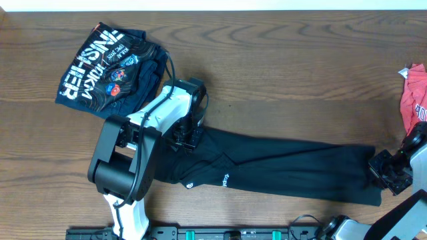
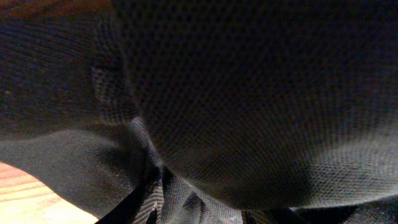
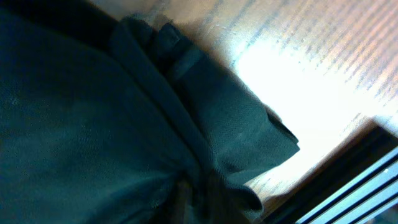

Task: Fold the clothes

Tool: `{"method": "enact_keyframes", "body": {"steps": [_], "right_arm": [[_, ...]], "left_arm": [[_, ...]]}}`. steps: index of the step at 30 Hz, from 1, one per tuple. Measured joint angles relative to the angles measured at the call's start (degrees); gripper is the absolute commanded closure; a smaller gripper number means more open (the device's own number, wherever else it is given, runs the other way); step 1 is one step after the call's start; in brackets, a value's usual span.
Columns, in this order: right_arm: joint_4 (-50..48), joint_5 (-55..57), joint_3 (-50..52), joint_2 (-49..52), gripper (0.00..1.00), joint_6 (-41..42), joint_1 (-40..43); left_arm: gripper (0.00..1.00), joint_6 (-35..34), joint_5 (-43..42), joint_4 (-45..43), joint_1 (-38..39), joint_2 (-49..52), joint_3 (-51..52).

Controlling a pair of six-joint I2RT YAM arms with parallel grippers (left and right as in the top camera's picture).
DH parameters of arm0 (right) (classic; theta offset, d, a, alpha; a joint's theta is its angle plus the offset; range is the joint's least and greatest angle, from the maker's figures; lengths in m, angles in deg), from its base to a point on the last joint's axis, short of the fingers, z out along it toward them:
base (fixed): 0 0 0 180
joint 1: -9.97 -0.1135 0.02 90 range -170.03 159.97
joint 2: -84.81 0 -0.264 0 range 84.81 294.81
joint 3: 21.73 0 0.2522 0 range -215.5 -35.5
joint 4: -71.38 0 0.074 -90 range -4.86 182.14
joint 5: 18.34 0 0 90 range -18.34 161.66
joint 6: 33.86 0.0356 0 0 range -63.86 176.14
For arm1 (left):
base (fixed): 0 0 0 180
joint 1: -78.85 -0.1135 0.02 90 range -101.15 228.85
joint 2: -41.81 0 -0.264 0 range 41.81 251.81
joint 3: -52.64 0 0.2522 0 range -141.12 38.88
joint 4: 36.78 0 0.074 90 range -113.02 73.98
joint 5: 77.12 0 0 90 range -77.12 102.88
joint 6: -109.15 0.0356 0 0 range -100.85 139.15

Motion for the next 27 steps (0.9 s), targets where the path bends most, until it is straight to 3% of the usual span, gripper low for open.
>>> {"method": "enact_keyframes", "body": {"steps": [13, 15, 18, 19, 27], "right_arm": [[-4.39, -1.38, 8.02, 0.0, 0.54, -0.17, 0.13], [-5.88, -1.6, 10.12, 0.0, 0.62, -0.22, 0.13], [-6.88, -2.19, 11.72, 0.0, 0.95, -0.46, 0.13], [-6.82, -2.23, 11.74, 0.0, 0.99, -0.42, 0.13], [-3.58, -3.08, 9.44, 0.0, 0.99, -0.85, 0.15]], "left_arm": [[0.58, 0.0, 0.0, -0.02, 0.0, 0.0, 0.0], [0.58, 0.0, 0.0, -0.02, 0.0, 0.0, 0.0], [0.58, 0.0, 0.0, -0.02, 0.0, 0.0, 0.0], [0.58, 0.0, 0.0, -0.02, 0.0, 0.0, 0.0], [0.58, -0.02, 0.0, -0.02, 0.0, 0.0, 0.0]]}}
